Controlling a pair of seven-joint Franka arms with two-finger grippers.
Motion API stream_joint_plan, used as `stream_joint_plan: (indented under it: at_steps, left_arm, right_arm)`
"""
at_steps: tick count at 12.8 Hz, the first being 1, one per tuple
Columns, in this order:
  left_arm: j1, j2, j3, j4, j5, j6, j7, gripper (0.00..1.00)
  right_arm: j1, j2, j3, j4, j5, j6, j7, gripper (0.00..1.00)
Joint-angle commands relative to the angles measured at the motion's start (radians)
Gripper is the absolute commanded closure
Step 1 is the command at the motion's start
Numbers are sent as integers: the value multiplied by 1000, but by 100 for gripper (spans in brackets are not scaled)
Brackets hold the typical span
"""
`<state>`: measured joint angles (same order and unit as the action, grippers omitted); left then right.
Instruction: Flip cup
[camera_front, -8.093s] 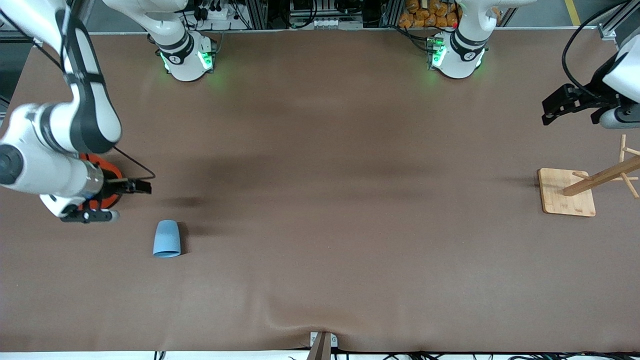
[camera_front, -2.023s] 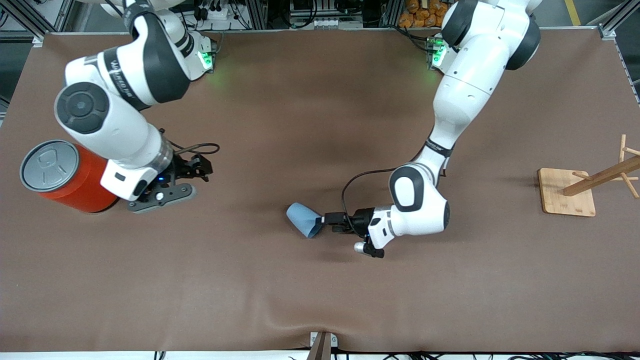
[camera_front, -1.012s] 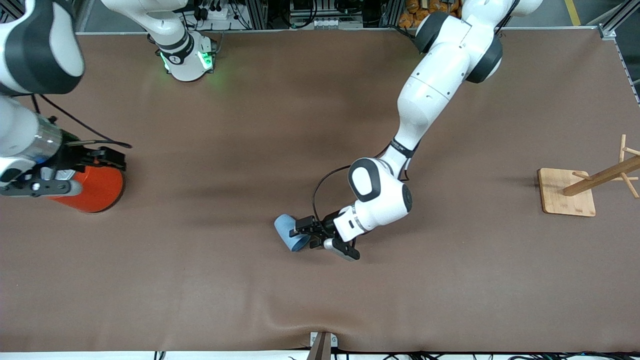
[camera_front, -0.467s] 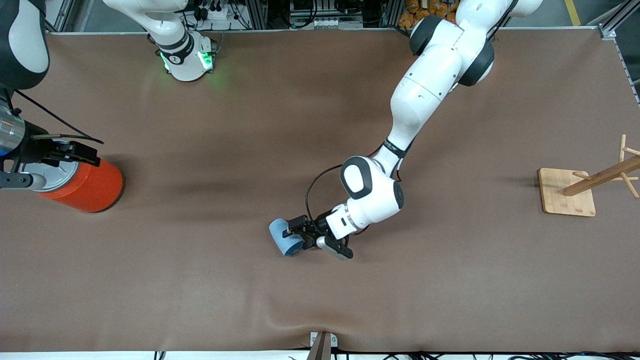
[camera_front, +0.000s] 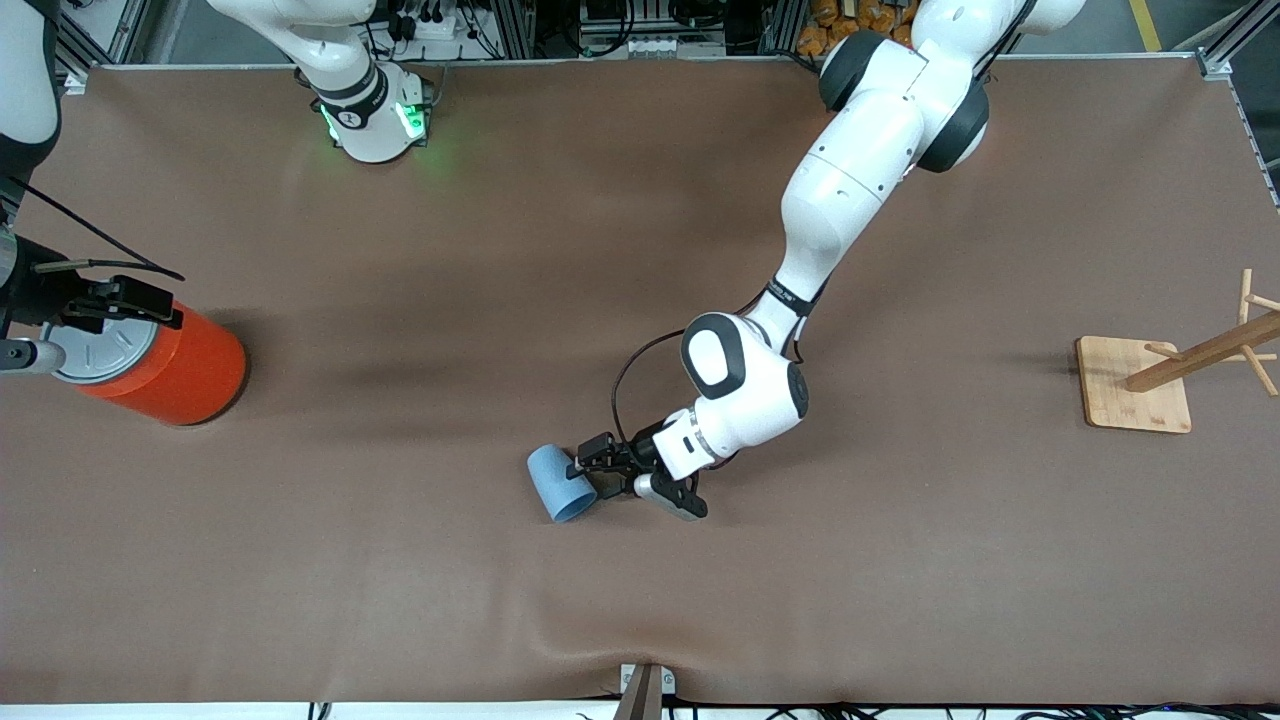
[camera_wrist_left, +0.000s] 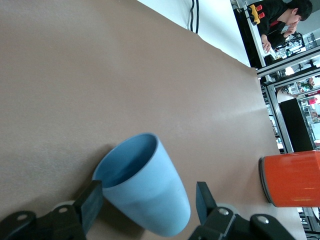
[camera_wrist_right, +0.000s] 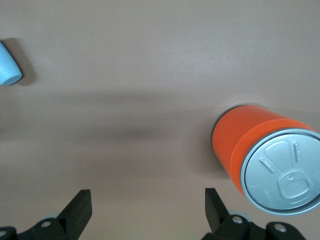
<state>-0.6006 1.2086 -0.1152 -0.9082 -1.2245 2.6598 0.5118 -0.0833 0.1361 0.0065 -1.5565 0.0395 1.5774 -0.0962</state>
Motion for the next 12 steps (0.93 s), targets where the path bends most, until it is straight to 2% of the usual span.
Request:
stream_joint_plan:
  at_steps: [1, 4, 8, 12]
  left_arm:
    - [-11, 16, 14, 38, -21, 8, -4, 17]
    - [-37, 23, 14, 52, -23, 55, -10, 21]
    - [-67, 101, 14, 185, -23, 126, -15, 21]
    - [-67, 83, 18, 184, -21, 134, -33, 21]
  right_arm:
    - [-9, -39, 20, -31, 23, -25, 53, 0]
    - [0, -78, 20, -95, 23, 13, 55, 0]
    - [8, -105, 20, -135, 20, 44, 55, 0]
    - [8, -104, 20, -135, 17, 44, 55, 0]
